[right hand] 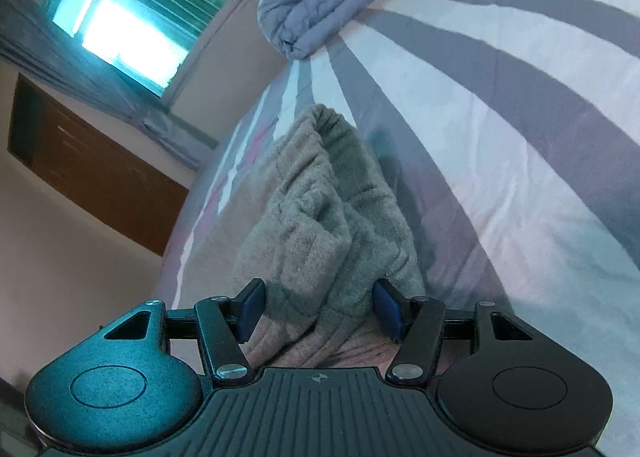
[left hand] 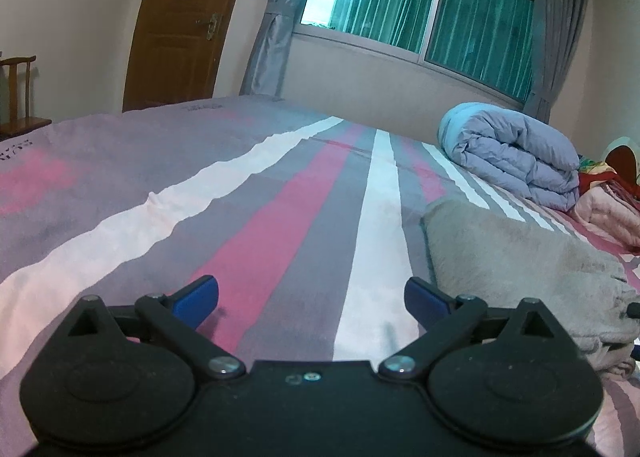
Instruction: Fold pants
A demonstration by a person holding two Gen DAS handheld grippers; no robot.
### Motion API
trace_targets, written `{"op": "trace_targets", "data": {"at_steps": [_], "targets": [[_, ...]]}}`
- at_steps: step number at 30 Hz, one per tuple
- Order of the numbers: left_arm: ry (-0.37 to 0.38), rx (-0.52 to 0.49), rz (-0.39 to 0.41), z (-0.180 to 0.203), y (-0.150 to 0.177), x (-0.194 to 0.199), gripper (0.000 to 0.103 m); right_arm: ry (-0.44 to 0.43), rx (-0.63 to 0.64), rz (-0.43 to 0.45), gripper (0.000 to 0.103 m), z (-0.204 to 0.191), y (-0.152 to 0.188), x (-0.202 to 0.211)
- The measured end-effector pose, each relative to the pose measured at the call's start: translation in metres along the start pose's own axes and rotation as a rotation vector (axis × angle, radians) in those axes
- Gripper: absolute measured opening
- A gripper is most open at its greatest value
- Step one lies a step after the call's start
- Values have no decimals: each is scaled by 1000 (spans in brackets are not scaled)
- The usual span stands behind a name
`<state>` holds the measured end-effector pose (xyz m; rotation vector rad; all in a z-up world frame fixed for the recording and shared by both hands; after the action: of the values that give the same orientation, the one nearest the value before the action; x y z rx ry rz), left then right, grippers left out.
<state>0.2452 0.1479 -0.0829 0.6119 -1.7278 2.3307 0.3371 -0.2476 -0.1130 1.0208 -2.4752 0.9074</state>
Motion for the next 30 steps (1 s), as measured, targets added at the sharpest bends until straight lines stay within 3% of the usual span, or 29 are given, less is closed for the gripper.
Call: {"op": "trace_targets", "data": {"at_steps": [8,16,20,28,29,30], "targets": [[6,0,-7,1,1,-2,93,17,23,-27,59,-2,-8,-17],[13,14,-7,-1,1,-3,93,-88,-123,34,60,13,-9,15],[15,16,-9,-1,1,-4,93,-105,-136,40,60,16,-9,20],[10,31,-2,-4,1,-3,93,22,0,-40,60,-7,-8,-20],[9,34,-3,-5,1,-4,93,29,26,-51,56,-14,-8,-23],[8,35,-4,-5,2,-4,93,30,42,-53,38,-20,-8,-25]]}}
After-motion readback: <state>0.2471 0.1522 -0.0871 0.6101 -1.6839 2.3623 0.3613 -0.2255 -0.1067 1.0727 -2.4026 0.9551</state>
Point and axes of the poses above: each gripper's, at about its wrist camera, not at the fingertips, and x roughly against the way its jaws point, z to its right, y to its underside, the point moved 8 cm from there along -x, roughly the way its jaws point, and after that the axes turned 4 degrees about y, right-handed, at the moved point
